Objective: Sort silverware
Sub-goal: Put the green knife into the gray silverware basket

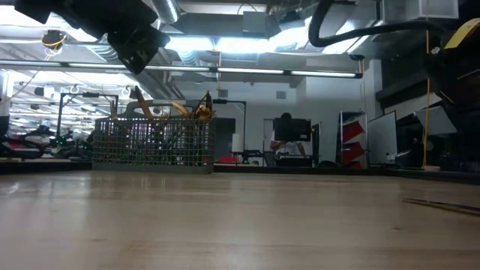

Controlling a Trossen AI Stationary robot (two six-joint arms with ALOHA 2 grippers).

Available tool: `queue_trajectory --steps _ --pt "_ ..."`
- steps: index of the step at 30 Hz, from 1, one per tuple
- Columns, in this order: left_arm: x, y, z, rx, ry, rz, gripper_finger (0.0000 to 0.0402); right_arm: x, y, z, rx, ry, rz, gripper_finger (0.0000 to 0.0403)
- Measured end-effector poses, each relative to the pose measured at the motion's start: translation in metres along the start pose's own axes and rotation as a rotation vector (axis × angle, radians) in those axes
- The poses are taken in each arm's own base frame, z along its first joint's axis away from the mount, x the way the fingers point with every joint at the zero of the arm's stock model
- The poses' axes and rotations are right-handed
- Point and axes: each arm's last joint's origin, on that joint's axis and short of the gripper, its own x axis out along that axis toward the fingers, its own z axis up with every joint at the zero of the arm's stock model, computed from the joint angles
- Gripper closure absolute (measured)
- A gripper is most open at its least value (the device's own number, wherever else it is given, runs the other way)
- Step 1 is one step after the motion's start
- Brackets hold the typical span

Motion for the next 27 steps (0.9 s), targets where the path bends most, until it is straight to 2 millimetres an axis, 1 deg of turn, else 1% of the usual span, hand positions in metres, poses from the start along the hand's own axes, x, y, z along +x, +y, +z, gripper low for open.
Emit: queue_trajectory --steps 6,7,15,22,25,27 --pt "0.0 0.0 0.0 0.021 0.0 0.0 0.0263 0.001 -0.001 0.0 0.0 -0.012 -0.009 0.0391" --pt "0.0 0.0 0.0 0.021 0.0 0.0 0.0263 0.001 -0.002 0.001 0.0 -0.018 -0.011 0.0397" --pt "0.0 0.0 0.0 0.021 0.0 0.0 0.0263 0.002 0.002 0.008 0.015 -0.028 0.019 0.0393" --pt "0.0 0.0 0.0 0.021 0.0 0.0 0.0263 0.002 0.011 0.025 -0.056 -0.068 0.086 0.0398" --pt "0.0 0.0 0.0 0.021 0.0 0.0 0.0263 -0.001 0.014 0.031 -0.089 -0.066 0.121 0.0395" --pt "0.0 0.0 0.0 0.021 0.0 0.0 0.0263 -0.005 0.015 0.031 -0.103 -0.066 0.124 0.0395"
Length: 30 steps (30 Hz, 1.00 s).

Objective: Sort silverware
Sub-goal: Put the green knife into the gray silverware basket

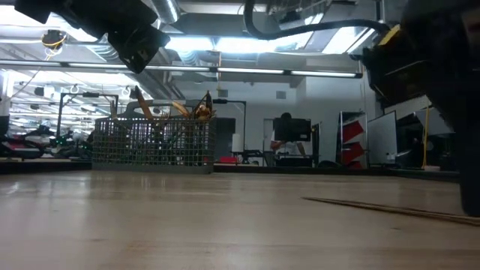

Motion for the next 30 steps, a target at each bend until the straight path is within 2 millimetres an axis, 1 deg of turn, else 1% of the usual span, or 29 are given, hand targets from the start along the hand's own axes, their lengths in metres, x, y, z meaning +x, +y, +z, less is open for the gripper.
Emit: queue_trajectory --steps 3,7,11,13,18,21,24,27,30 --pt "0.0 0.0 0.0 0.0 0.0 0.0 0.0263 -0.011 0.005 0.001 -0.023 -0.002 -0.057 0.0394" --pt "0.0 0.0 0.0 0.0 0.001 0.0 0.0263 -0.033 0.015 0.0 -0.042 0.0 -0.134 0.0394" --pt "0.0 0.0 0.0 0.0 0.0 0.0 0.0263 -0.045 0.02 0.003 -0.046 -0.016 -0.163 0.0394" --pt "0.0 0.0 0.0 0.0 0.001 0.0 0.0263 -0.046 0.022 0.003 -0.054 -0.014 -0.149 0.0393" --pt "0.0 0.0 0.0 0.002 0.001 0.0 0.0263 -0.046 0.023 0.003 -0.142 0.026 -0.136 0.0393" --pt "0.0 0.0 0.0 0.023 0.001 0.0 0.0263 -0.045 0.024 0.003 -0.161 0.066 -0.125 0.0393" --pt "0.0 0.0 0.0 0.026 0.001 0.0 0.0263 -0.045 0.027 0.003 -0.18 0.067 -0.088 0.0391" --pt "0.0 0.0 0.0 0.026 0.001 0.0 0.0263 -0.044 0.031 0.003 -0.181 0.071 -0.054 0.0374" --pt "0.0 0.0 0.0 0.026 0.004 0.001 0.0263 -0.041 0.033 0.003 -0.18 0.067 -0.037 0.034"
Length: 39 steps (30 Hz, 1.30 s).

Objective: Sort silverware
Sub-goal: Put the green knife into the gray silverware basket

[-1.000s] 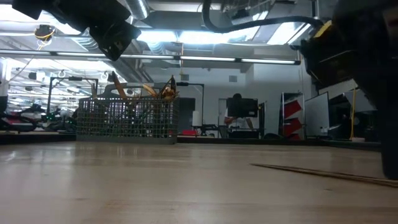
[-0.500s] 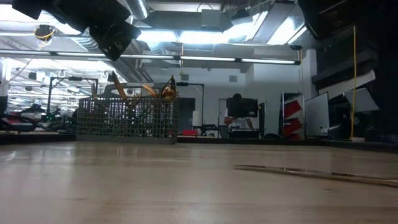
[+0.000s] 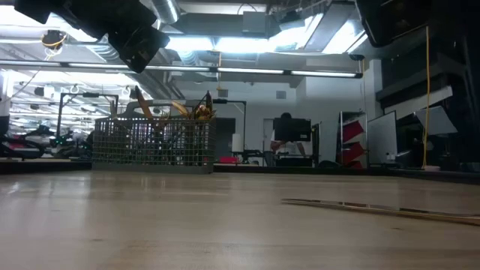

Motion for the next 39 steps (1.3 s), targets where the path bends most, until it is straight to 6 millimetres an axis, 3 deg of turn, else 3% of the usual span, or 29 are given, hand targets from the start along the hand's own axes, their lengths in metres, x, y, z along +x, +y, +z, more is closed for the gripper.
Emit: queue_trajectory --steps 7,18,39 --pt "0.0 0.0 -0.001 0.001 0.008 0.002 0.0263 0.012 -0.001 -0.001 -0.003 0.002 -0.036 0.0291" --pt "0.0 0.001 -0.002 0.002 0.022 0.006 0.0263 0.036 -0.001 -0.003 -0.081 0.048 -0.062 0.0324" --pt "0.0 0.001 -0.002 0.002 0.025 0.007 0.0263 0.037 -0.002 0.0 -0.067 0.114 -0.055 0.0341"
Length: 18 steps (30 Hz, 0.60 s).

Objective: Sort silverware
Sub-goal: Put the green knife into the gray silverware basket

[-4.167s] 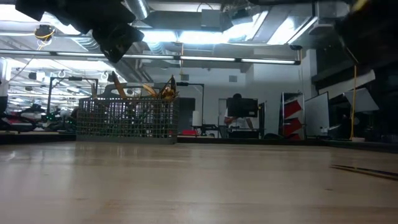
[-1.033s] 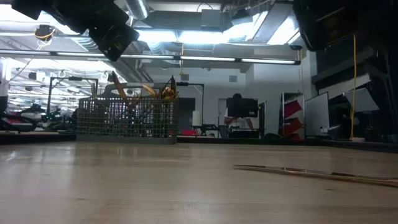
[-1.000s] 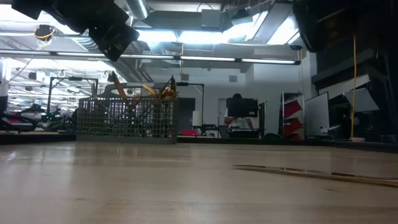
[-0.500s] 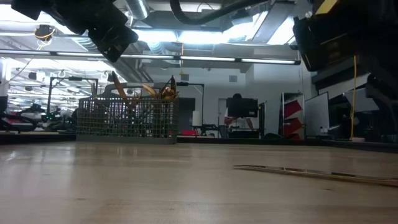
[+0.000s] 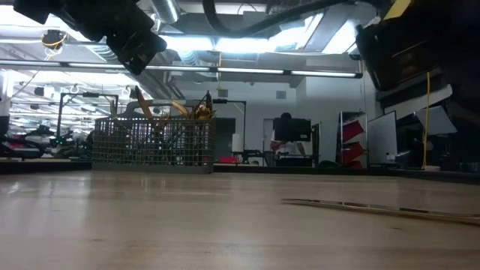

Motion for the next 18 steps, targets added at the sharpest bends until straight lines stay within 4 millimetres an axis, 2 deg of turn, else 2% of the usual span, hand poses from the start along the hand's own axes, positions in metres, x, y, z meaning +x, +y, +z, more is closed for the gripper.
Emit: queue_trajectory --steps 8,13,18 --pt "0.0 0.0 0.0 0.0 0.0 0.0 0.0263 0.0 0.0 0.001 0.003 -0.01 -0.001 0.0337" --pt "0.0 0.0 0.0 0.016 0.0 0.0 0.0263 0.0 -0.001 0.004 -0.016 -0.008 -0.003 0.0307" --pt "0.0 0.0 0.0 0.016 0.0 0.0 0.0263 -0.002 -0.005 0.016 -0.032 0.071 0.03 0.0276"
